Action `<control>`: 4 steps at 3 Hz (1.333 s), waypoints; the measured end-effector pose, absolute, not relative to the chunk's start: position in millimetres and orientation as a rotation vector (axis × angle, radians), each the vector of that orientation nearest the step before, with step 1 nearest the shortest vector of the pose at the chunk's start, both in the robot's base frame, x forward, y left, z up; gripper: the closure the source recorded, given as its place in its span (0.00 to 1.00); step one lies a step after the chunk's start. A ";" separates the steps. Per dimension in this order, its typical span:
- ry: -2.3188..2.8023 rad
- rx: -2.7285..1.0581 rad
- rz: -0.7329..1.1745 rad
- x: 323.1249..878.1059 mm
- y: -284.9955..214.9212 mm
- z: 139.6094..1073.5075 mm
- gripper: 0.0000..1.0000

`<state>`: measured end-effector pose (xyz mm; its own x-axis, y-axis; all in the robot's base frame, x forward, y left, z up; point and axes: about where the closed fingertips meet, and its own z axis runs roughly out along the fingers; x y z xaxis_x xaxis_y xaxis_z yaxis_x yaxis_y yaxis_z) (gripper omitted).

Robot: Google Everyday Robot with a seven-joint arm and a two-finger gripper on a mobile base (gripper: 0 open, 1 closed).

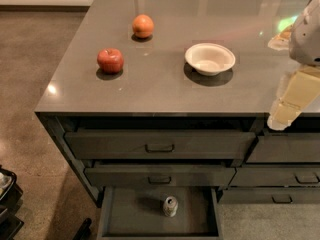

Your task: Pick 7up can from bottom drawer and place on counter

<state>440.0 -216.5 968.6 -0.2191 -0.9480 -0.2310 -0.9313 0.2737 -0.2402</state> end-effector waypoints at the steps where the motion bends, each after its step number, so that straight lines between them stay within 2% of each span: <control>1: 2.181 -1.681 0.052 432.3 -213.1 926.1 0.00; 3: 2.205 -1.462 0.363 434.2 -195.4 792.4 0.00; 4: 2.207 -1.455 0.370 435.3 -194.8 798.2 0.00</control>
Offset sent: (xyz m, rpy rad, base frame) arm 0.0208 0.0259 -0.2554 0.5546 0.0608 -0.1723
